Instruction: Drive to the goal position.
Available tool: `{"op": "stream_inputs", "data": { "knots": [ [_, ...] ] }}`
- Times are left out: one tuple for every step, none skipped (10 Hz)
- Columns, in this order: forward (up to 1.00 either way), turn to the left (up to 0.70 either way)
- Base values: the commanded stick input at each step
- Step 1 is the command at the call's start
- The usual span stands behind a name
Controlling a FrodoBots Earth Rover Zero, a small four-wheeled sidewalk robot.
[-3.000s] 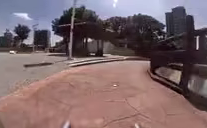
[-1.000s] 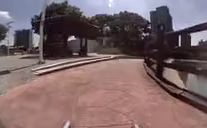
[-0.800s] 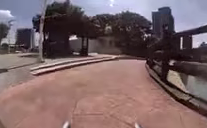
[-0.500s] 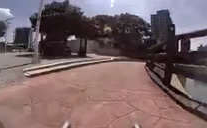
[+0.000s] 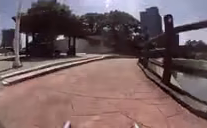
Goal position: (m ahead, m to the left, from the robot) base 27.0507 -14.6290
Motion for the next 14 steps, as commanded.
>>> {"op": "stream_inputs", "data": {
  "knots": [
    [0.70, -0.35],
    [0.70, -0.35],
    [0.70, -0.35],
    [0.70, -0.35],
    [0.70, -0.35],
    [0.70, -0.35],
    [0.70, -0.35],
    [0.70, -0.35],
    [0.70, -0.24],
    [0.70, 0.00],
    [0.70, 0.00],
    [0.70, 0.00],
    [0.70, 0.00],
    [0.70, -0.08]
  ]
}}
